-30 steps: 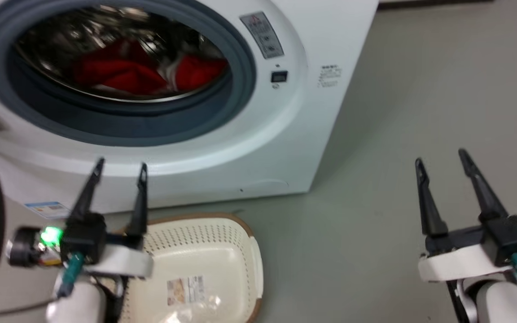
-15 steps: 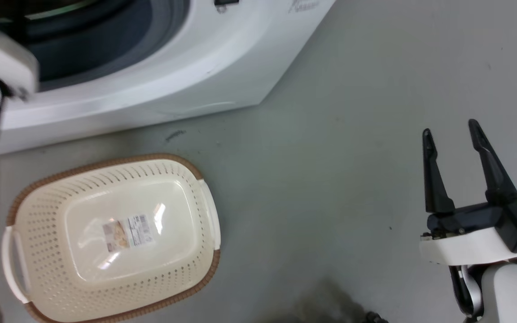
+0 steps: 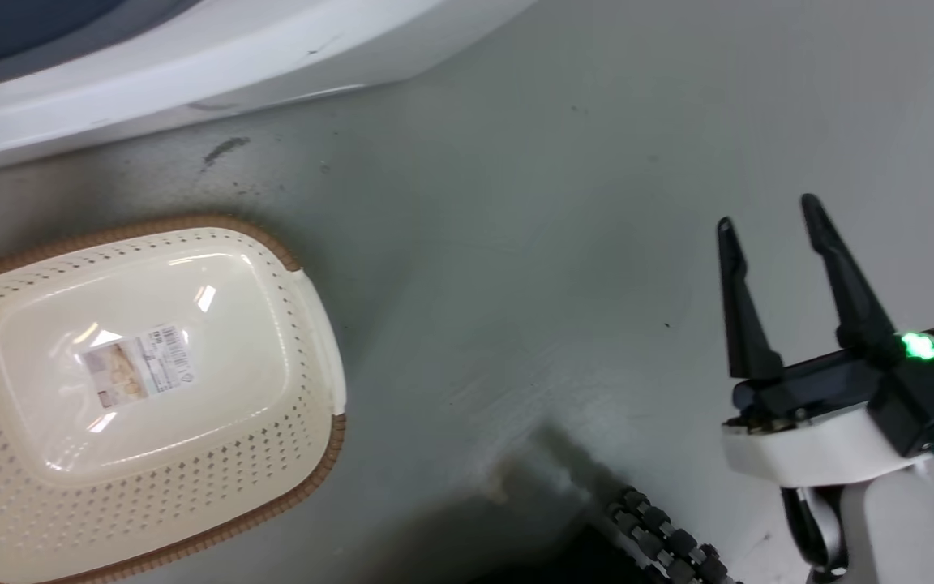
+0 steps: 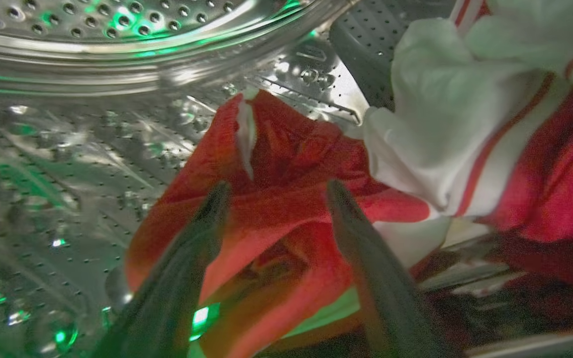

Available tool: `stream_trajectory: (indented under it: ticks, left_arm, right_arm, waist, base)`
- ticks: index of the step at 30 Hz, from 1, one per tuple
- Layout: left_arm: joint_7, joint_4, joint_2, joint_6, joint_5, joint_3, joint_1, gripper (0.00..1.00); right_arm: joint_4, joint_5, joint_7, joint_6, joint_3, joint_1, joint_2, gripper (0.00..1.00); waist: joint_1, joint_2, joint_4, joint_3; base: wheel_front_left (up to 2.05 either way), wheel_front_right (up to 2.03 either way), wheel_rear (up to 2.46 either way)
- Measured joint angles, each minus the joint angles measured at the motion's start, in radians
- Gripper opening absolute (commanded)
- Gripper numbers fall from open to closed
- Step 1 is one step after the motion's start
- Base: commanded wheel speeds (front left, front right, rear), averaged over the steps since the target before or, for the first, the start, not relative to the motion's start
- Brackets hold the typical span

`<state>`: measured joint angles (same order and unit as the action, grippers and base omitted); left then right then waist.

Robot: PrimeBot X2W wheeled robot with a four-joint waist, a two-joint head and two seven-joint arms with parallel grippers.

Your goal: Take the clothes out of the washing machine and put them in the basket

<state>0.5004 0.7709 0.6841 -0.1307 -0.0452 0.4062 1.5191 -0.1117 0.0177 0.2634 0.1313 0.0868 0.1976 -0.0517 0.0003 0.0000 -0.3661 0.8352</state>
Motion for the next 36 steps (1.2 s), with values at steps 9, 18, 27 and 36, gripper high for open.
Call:
stream_trajectory:
  ticks: [9,18,27,36]
  left_arm:
    - [0.219,0.074,0.074,0.0,-0.105,0.103,0.146,1.0]
    - [0.281,0.094,0.094,0.0,-0.155,0.172,0.177,1.0]
    - [0.256,0.107,0.099,0.0,-0.188,0.193,0.186,0.0]
    - [0.045,0.152,0.081,0.038,-0.23,0.173,0.105,0.0]
  right_arm:
    - [-0.019,0.052,0.0,0.0,0.077,-0.018,0.0,1.0]
    - [-0.043,0.073,0.0,0.0,0.07,-0.023,0.0,1.0]
    - [-0.045,0.083,0.0,0.0,0.071,-0.021,0.0,1.0]
    - [-0.015,0.078,0.0,0.0,0.029,-0.008,0.001,1.0]
  waist:
    - [-0.0001,0.0,-0.061,0.061]
    - [-0.0003,0.0,-0.068,0.083]
    - [-0.0003,0.0,-0.061,0.085]
    - [-0.0003,0.0,-0.044,0.021]
  base:
    - [0.0,0.0,0.0]
    - [0.0,0.0,0.0]
    - [0.0,0.0,0.0]
    - [0.0,0.0,0.0]
